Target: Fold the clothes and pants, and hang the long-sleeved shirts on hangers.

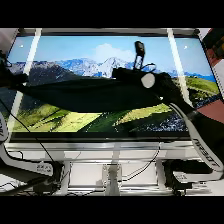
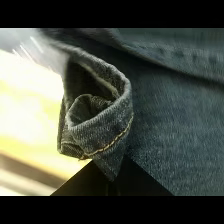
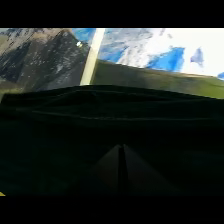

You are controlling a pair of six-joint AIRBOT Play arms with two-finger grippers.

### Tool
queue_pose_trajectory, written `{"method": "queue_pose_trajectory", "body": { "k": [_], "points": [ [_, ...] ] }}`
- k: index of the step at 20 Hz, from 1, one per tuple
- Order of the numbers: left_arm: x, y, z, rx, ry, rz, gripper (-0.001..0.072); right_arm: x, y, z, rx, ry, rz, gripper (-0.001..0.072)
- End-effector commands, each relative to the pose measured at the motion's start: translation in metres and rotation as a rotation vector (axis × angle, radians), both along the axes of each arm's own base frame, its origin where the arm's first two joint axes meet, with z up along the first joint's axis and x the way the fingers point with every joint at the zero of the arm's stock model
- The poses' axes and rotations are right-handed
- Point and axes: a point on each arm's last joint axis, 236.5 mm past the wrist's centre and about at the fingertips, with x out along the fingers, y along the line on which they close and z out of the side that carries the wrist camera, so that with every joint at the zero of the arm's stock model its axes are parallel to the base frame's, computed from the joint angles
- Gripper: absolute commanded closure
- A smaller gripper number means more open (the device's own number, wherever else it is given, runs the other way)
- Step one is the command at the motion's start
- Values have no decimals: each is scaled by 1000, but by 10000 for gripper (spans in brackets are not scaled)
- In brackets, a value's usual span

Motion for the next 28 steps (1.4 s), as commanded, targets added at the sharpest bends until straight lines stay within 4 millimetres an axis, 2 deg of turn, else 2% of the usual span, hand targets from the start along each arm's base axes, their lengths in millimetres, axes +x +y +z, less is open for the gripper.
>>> {"method": "queue_pose_trajectory", "body": {
  "k": [1,2,3,5,7,9,11,12,15,20,22,25,28],
  "points": [
    [72,-11,105,190,-461,-132,680,10,56,2,44,-26,57,675],
    [84,-35,136,186,-577,-179,680,13,70,3,59,-28,69,676],
    [88,-60,158,163,-648,-217,680,16,83,4,82,-20,76,676],
    [80,-107,179,95,-693,-282,679,18,106,1,118,-7,89,675],
    [65,-151,178,-13,-663,-331,679,16,129,-3,155,8,108,676],
    [56,-196,172,-168,-640,-374,679,17,148,3,200,-13,105,676],
    [53,-229,174,-298,-649,-400,678,16,165,12,250,-29,103,677],
    [52,-239,176,-346,-655,-405,678,12,174,13,257,-31,114,677],
    [50,-248,178,-390,-656,-409,678,-5,202,5,262,-25,155,677],
    [48,-253,178,-413,-653,-412,678,-27,256,-44,375,152,120,678],
    [48,-253,177,-413,-651,-411,678,-36,273,-56,381,165,137,678],
    [50,-248,171,-390,-634,-412,678,-38,270,-72,346,183,143,678],
    [46,-247,137,-373,-521,-436,678,-20,246,-76,298,202,137,676]
  ]
}}
